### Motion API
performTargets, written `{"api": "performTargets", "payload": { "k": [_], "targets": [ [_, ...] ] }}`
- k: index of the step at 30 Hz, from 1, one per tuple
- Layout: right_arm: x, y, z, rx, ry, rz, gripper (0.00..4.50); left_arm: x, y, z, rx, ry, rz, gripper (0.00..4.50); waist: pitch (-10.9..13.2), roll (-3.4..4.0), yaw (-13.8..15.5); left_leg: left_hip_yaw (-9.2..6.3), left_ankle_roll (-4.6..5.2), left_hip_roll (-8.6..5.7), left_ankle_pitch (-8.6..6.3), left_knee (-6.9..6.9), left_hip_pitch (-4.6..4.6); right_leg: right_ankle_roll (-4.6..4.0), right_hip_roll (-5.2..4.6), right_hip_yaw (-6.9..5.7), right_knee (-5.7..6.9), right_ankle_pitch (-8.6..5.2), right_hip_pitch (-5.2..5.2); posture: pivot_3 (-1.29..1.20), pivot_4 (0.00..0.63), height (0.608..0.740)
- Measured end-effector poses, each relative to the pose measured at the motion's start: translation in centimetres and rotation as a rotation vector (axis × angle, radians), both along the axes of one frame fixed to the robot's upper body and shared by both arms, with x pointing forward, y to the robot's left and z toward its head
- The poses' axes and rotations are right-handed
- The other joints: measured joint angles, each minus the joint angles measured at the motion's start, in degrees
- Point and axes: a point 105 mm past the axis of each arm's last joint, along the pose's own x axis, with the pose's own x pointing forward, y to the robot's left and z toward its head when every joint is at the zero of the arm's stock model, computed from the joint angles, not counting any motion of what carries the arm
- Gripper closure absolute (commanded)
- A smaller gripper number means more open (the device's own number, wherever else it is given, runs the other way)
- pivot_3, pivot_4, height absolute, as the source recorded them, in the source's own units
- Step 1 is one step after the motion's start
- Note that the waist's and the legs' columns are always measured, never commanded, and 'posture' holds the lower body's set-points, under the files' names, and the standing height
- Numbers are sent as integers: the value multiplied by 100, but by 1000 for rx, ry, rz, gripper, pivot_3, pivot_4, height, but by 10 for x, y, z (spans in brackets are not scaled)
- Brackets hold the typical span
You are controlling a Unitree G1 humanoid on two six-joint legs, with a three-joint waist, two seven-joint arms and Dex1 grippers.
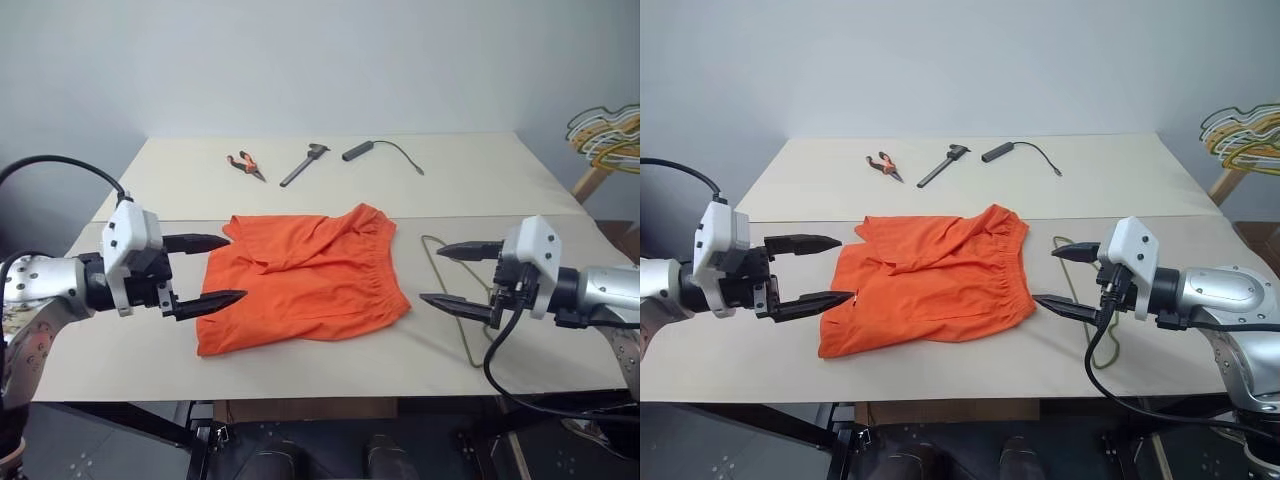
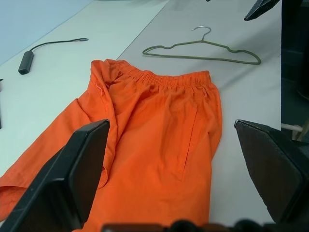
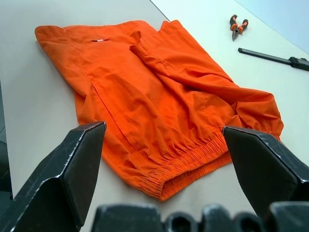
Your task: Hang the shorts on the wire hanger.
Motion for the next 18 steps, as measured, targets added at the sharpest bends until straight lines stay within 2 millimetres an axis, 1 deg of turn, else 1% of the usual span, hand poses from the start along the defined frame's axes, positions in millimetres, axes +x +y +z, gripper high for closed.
{"api": "performTargets", "payload": {
  "k": [8,12,14,16,18],
  "targets": [
    [0,1,-1,8,0,1,7,1,1,1,-7,-3,14,0,0,0,2,0,0,0,0,0,0,0,0,0,0,0,0,-6,54,740],
    [0,5,-7,-16,0,14,7,1,1,2,-6,-6,13,0,0,0,2,0,0,0,0,0,0,0,0,0,0,0,0,-1,47,740],
    [1,8,-11,-51,-18,19,7,1,0,2,-6,-8,12,0,-1,0,4,0,0,0,0,0,0,0,0,0,0,0,0,-2,43,740],
    [3,13,-19,-112,-41,28,7,0,-1,2,-3,-12,7,0,-1,0,-2,1,-1,0,0,0,0,0,1,0,0,0,-1,-4,44,740],
    [5,20,-29,-209,-94,61,7,-1,-2,2,1,-16,1,0,-1,0,-8,2,-1,0,0,0,1,0,1,0,1,0,-2,-9,43,740]
  ]
}}
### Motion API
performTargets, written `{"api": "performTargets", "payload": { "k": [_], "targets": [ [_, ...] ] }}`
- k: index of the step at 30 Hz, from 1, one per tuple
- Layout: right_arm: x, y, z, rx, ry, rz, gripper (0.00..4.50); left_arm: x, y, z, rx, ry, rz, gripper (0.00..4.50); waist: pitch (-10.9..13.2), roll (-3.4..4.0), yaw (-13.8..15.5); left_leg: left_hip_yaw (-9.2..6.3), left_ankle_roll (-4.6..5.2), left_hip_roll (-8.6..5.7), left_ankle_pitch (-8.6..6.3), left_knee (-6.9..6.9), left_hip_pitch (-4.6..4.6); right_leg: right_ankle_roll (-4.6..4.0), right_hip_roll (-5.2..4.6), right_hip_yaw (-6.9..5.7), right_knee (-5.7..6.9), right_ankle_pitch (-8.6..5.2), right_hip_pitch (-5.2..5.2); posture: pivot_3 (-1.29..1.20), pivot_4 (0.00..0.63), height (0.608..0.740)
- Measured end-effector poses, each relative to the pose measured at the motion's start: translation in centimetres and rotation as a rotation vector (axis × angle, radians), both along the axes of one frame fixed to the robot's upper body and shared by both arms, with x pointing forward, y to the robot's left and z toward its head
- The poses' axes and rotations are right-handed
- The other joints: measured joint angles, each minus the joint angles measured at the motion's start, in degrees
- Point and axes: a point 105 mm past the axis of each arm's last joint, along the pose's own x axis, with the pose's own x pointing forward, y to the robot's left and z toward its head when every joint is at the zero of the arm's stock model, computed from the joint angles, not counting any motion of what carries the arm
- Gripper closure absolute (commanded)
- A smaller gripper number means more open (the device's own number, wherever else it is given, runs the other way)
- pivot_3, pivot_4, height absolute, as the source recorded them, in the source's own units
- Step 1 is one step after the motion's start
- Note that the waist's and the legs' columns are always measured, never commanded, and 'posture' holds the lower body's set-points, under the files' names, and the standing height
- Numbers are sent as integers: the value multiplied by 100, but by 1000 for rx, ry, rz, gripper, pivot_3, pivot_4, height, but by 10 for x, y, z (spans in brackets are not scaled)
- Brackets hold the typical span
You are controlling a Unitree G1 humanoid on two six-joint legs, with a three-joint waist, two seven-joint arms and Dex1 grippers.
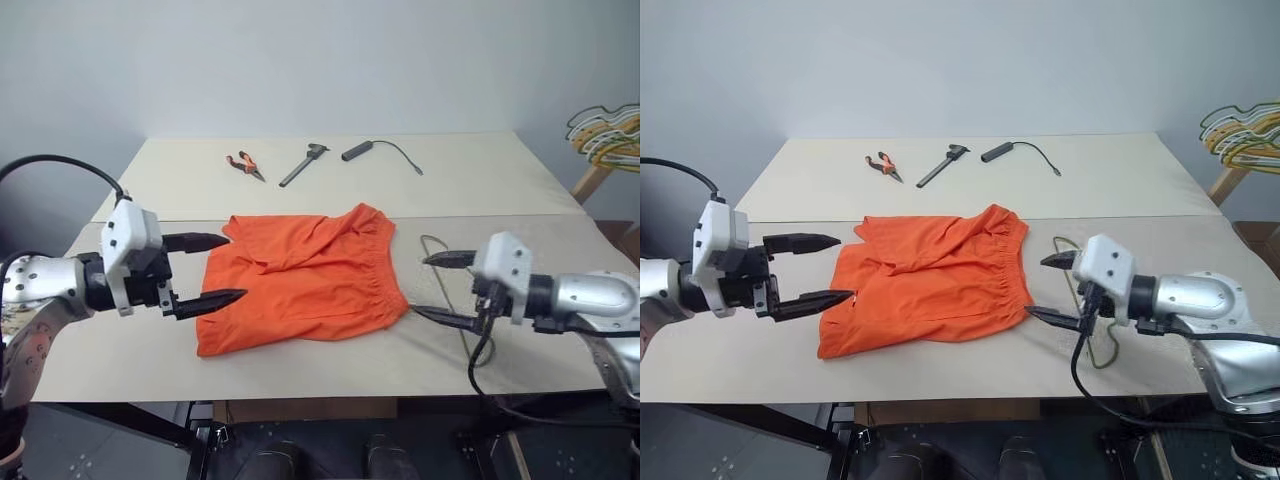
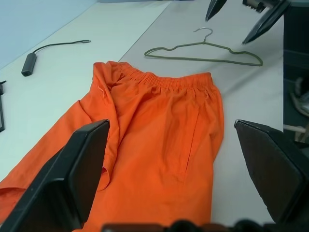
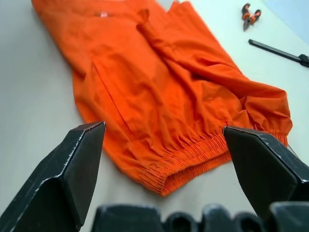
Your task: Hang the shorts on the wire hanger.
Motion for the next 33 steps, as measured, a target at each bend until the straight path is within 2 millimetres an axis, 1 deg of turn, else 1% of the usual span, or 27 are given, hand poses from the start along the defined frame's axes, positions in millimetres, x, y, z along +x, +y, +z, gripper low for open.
{"api": "performTargets", "payload": {
  "k": [2,5,10,12,14,16,18,21,22,24,25,27,28,30,32,33],
  "targets": [
    [4,6,-10,-130,-76,54,7,-1,0,0,1,0,0,0,0,0,-8,3,-1,0,1,0,3,0,1,0,0,0,0,-13,44,740],
    [10,12,-25,-268,-130,118,7,-1,1,-1,1,1,5,0,0,0,-6,4,-1,0,1,0,7,0,2,0,0,0,1,-17,44,740],
    [28,26,-43,-394,-208,171,7,-1,0,-1,3,-5,7,0,0,0,-12,5,-4,2,1,0,7,-4,4,-1,0,2,-2,-20,43,740],
    [35,31,-53,-471,-242,199,7,-1,0,0,4,-6,4,0,0,0,-15,8,-7,4,0,0,10,-7,6,-2,1,4,-2,-16,44,740],
    [41,33,-65,-538,-265,216,371,-1,-1,-1,5,-5,0,0,0,0,-13,8,-7,4,0,0,10,-7,7,-2,1,4,-3,-11,46,740],
    [44,34,-75,-580,-275,230,916,-1,-2,-1,5,-4,-2,0,0,0,-13,9,-11,6,0,0,10,-9,11,-2,2,5,-5,-8,48,740],
    [46,34,-76,-610,-297,247,1633,-1,-2,-1,6,-4,-2,0,0,0,-11,9,-12,8,-1,0,10,-10,13,-2,2,5,-5,-4,50,740],
    [42,28,-77,-641,-289,280,2687,-2,-2,-4,8,5,-3,0,0,0,-10,9,-12,10,-1,0,11,-11,16,-2,2,6,-3,-4,54,740],
    [41,27,-77,-642,-285,286,2977,-2,-2,-4,8,8,-2,0,0,-1,-10,9,-12,12,-2,0,11,-12,19,-2,1,7,-3,-5,55,740],
    [39,26,-75,-610,-273,281,3787,-3,-3,-5,10,9,-5,0,0,-1,-9,9,-15,18,-3,0,11,-15,24,-2,1,9,-2,-4,56,740],
    [38,27,-73,-593,-273,278,4104,-4,-3,-5,11,9,-7,0,0,0,-9,9,-16,20,-3,0,11,-17,27,-1,1,9,-3,-5,57,740],
    [35,28,-66,-538,-264,275,4051,-4,-4,-5,13,7,-8,0,1,0,-18,9,-20,27,-6,0,12,-20,33,0,1,11,-4,-7,58,740],
    [33,30,-59,-509,-270,279,3897,-4,-4,-5,13,6,-10,0,1,0,-21,9,-23,31,-7,0,12,-21,37,0,0,12,-4,-7,58,740],
    [28,27,-51,-480,-269,286,3283,-4,-4,-5,14,6,-10,0,1,0,-12,9,-25,36,-9,0,14,-22,41,-1,-1,12,-2,-11,58,740],
    [25,24,-49,-474,-248,294,2597,-4,-4,-5,14,6,-10,0,1,0,-11,9,-25,38,-10,0,14,-23,42,-2,-3,12,-1,-15,57,740],
    [22,22,-51,-486,-232,304,2207,-4,-4,-5,14,6,-10,0,1,0,-11,11,-25,38,-10,0,15,-23,42,-2,-2,12,-1,-15,57,740]
  ]
}}
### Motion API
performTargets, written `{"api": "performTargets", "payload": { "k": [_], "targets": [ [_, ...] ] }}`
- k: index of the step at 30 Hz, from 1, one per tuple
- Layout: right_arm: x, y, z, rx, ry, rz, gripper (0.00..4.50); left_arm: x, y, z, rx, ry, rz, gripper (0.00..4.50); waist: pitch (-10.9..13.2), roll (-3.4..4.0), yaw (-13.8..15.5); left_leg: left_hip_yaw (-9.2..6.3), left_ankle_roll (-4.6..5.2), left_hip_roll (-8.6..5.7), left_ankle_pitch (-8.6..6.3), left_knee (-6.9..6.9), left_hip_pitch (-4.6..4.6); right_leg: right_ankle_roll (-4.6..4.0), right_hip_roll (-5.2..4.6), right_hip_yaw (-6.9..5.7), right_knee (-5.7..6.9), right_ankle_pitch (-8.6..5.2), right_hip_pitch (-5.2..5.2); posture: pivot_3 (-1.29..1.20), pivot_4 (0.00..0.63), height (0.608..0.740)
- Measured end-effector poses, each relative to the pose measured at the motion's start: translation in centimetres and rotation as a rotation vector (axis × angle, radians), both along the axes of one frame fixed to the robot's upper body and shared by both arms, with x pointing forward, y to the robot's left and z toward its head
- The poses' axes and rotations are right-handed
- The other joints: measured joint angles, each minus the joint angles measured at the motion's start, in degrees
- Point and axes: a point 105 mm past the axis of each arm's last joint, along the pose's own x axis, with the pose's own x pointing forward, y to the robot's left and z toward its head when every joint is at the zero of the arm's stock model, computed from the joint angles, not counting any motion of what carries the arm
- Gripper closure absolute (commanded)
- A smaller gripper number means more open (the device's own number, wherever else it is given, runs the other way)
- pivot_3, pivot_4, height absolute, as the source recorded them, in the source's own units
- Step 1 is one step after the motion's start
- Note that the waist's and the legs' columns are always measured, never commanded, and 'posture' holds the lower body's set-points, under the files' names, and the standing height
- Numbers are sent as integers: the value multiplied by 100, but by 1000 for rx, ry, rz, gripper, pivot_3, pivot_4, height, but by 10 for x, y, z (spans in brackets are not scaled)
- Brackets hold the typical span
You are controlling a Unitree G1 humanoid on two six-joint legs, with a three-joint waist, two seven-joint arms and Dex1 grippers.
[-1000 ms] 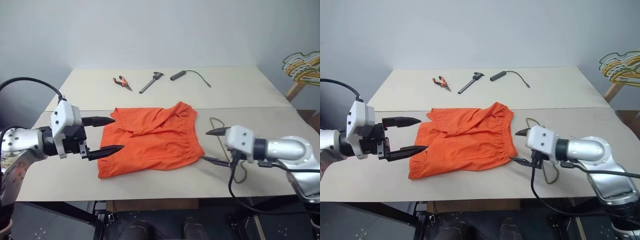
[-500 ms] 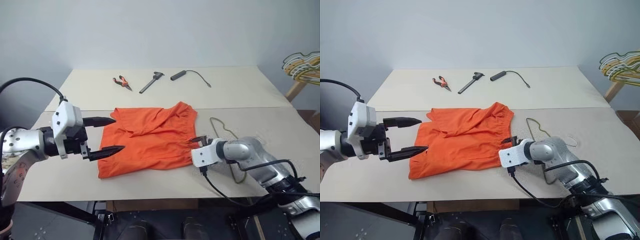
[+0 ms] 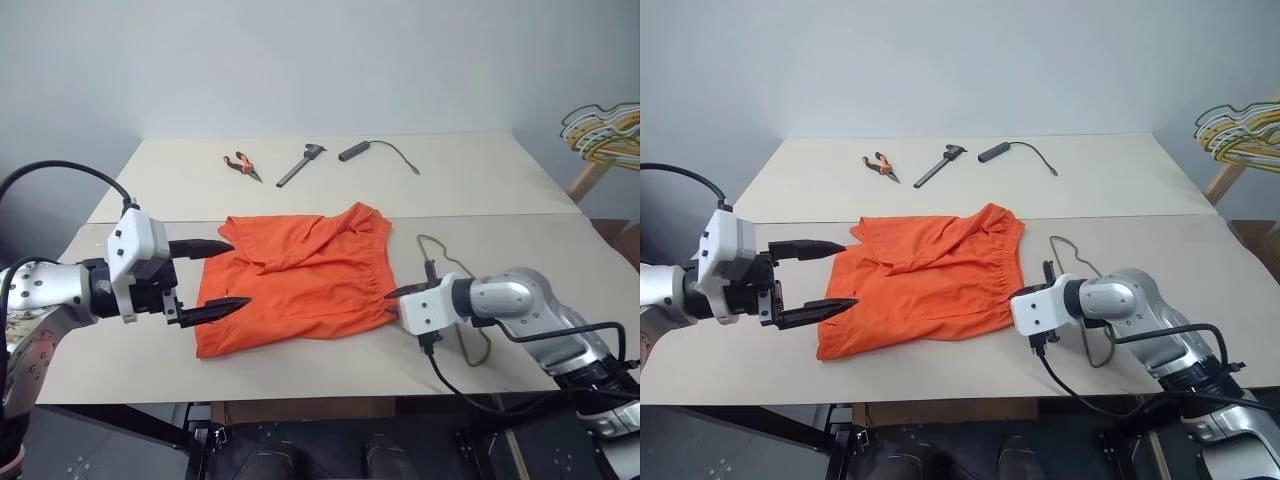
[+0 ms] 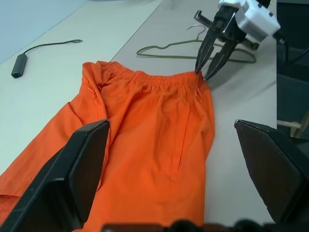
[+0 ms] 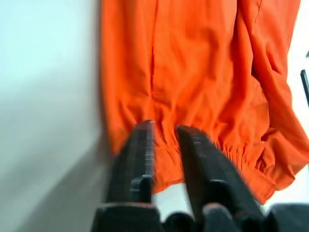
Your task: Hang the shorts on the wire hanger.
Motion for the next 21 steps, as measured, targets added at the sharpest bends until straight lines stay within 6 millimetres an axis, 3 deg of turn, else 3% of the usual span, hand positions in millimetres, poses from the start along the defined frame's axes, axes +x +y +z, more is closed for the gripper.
{"api": "performTargets", "payload": {
  "k": [2,10,18,19,21],
  "targets": [
    [-1,-3,-4,-38,-10,14,1591,0,0,0,1,0,0,0,0,0,-8,3,0,1,0,0,1,-1,1,0,1,0,-1,-22,54,740],
    [15,-3,-25,-154,-150,37,1591,1,-2,0,2,-1,-8,0,0,0,-30,16,-7,16,-3,0,6,-11,13,1,1,6,-4,-22,50,740],
    [18,-1,-29,-167,-177,65,4251,1,-2,-1,2,-2,-9,0,0,0,-6,24,-12,29,-7,0,6,-16,20,-2,0,9,-8,-9,45,740],
    [17,-1,-29,-166,-178,67,4482,1,-2,-1,2,-1,-9,0,0,0,-9,26,-12,32,-7,0,6,-19,23,-1,0,10,-7,-9,45,740],
    [17,0,-29,-162,-184,71,4482,1,-2,-2,8,-4,-7,0,0,0,-17,28,-14,39,-8,0,8,-23,30,-1,0,13,-8,-11,44,740]
  ]
}}
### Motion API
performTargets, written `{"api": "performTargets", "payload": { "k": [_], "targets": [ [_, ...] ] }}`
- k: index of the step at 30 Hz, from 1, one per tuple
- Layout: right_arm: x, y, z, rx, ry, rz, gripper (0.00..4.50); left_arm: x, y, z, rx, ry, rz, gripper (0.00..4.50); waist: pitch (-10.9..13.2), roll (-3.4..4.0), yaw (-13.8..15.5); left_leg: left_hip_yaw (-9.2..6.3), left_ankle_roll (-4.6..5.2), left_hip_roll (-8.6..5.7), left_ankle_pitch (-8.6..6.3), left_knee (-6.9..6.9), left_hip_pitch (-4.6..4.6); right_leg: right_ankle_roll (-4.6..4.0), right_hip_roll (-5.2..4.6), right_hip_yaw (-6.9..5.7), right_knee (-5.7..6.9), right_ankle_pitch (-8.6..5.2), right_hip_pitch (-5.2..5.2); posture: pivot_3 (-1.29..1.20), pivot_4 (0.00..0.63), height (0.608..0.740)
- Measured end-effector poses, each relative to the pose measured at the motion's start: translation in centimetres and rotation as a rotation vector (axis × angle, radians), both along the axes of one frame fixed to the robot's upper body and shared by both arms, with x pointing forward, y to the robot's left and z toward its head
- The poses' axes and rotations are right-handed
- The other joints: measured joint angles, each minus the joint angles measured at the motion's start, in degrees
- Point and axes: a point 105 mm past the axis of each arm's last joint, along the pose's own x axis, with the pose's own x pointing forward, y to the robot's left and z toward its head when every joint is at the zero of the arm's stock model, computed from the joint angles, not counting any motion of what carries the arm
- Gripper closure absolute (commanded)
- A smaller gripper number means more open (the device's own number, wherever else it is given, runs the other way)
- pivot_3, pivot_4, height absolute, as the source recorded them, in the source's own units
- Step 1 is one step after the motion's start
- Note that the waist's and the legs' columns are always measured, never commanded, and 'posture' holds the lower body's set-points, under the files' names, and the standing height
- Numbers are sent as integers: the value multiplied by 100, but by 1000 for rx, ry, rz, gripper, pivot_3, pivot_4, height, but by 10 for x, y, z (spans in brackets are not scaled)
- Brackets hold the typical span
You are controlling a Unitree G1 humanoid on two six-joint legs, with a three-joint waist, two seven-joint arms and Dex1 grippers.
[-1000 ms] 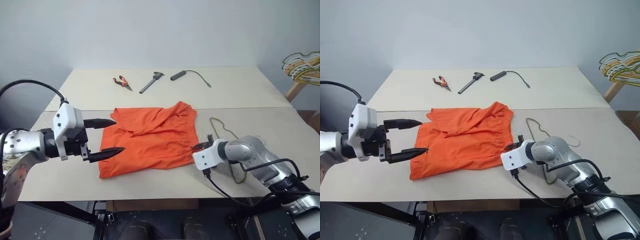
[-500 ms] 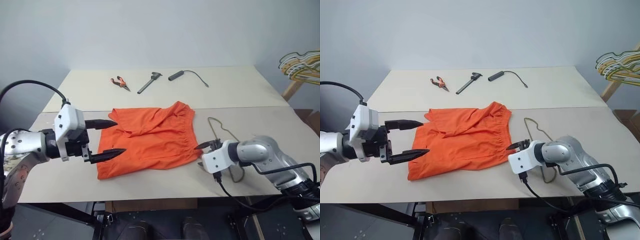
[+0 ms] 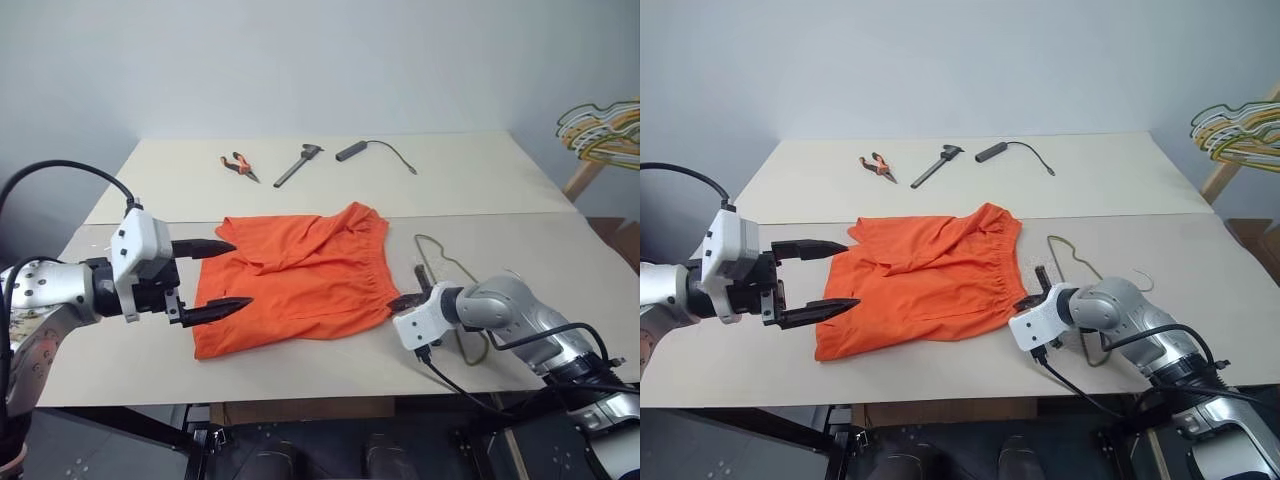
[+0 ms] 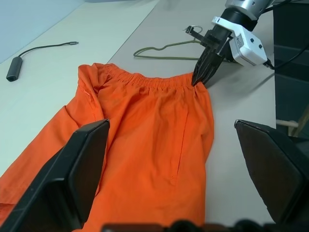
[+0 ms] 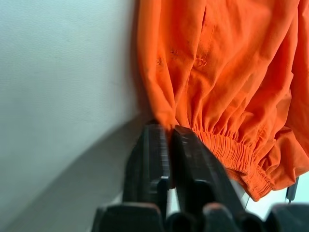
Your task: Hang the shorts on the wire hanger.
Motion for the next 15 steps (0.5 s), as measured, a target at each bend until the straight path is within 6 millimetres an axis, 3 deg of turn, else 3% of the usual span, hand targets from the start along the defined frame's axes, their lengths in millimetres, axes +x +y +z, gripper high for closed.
{"api": "performTargets", "payload": {
  "k": [3,8,15],
  "targets": [
    [1,3,1,19,-16,4,4482,-1,3,-8,62,-7,16,0,0,0,-7,8,-10,13,-6,0,5,-8,12,0,-1,4,-1,-15,44,740],
    [3,4,6,39,-45,0,4482,-5,15,-46,284,21,19,0,0,0,-6,17,-12,25,-12,0,6,-15,23,3,-4,6,-2,-26,45,740],
    [3,3,10,48,-53,0,4482,-6,37,-84,560,11,-8,0,0,0,-5,21,-10,31,-13,0,8,-17,28,3,-6,7,0,-31,47,740]
  ]
}}
